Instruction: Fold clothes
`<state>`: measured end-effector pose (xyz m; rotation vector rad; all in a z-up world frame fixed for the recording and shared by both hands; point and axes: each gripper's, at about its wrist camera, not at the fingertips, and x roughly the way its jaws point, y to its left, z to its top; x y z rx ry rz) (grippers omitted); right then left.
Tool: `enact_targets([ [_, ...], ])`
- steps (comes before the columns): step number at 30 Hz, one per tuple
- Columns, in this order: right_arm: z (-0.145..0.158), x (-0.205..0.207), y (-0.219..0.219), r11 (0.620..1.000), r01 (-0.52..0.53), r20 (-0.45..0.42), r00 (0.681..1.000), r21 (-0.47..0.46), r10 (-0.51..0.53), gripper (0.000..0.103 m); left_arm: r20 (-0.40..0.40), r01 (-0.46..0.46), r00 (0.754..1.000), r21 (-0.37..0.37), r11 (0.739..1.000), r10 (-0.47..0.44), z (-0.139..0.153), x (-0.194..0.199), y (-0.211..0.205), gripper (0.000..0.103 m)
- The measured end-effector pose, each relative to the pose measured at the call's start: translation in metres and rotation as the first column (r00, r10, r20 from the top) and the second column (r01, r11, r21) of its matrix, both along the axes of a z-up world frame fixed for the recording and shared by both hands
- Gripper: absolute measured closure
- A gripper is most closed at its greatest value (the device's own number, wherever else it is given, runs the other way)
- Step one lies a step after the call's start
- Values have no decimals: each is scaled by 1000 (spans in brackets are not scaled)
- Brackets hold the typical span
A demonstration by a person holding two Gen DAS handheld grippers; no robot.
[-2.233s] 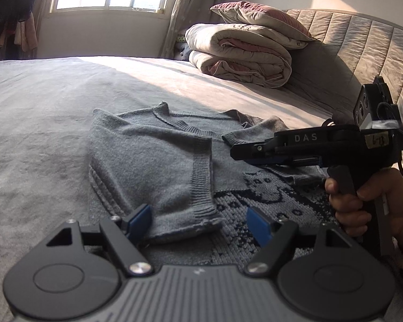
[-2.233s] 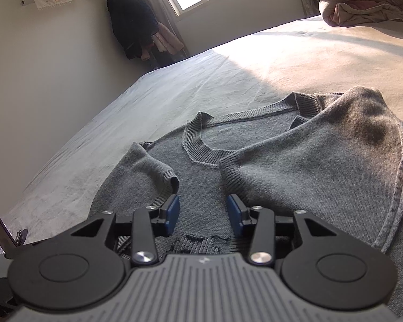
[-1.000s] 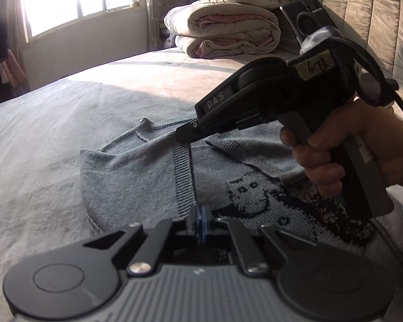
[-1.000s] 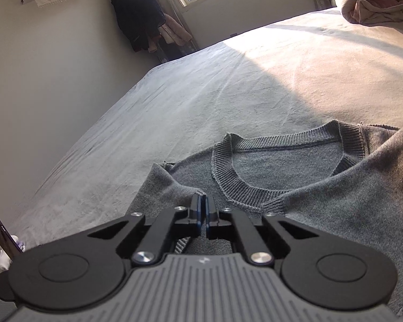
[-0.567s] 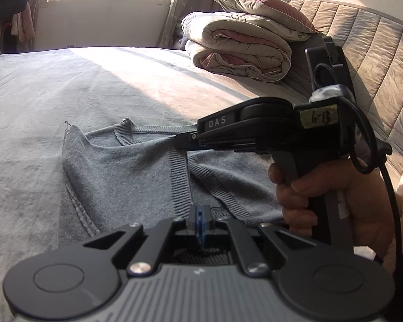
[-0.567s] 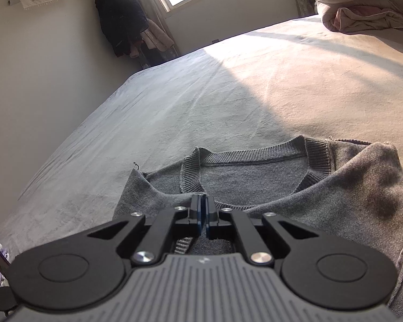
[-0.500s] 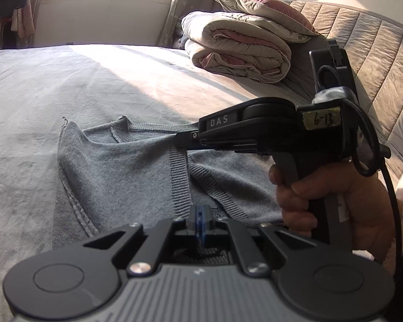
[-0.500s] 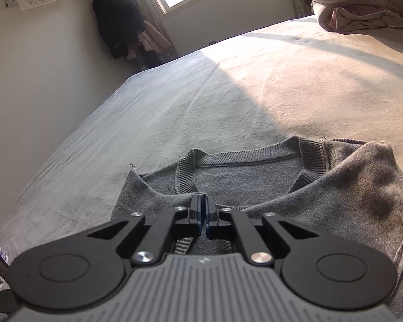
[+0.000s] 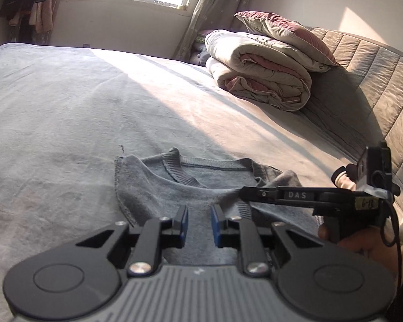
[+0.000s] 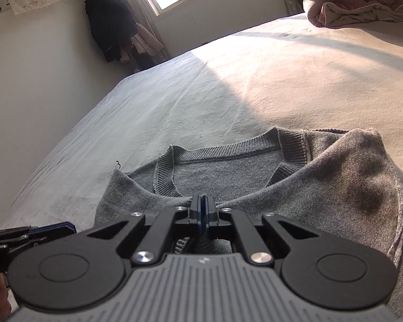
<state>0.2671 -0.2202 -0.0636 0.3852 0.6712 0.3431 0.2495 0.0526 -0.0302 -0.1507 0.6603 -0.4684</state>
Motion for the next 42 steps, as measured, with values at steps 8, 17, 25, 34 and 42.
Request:
enact_targets([
  [8,2,4,-4,999,-2,16,1000,-35,2,100,-1,-125,992,79,989,125,-35,57,2,87],
  [17,16,-12,-10,999,-38,-31,999,-7,38,88,4,-129,992,74,989,129,-24,28,4,79],
  [25,34,-51,1,997,-71,-82,994,19,73,74,1,-66,998,103,992,66,-7,-42,16,74],
  [34,43,-110,27,992,-107,-118,986,65,114,62,-10,-65,998,135,989,67,8,-128,37,69],
  [42,45,-167,48,987,-135,-182,972,91,149,62,-30,-38,999,201,979,45,14,-211,45,67],
])
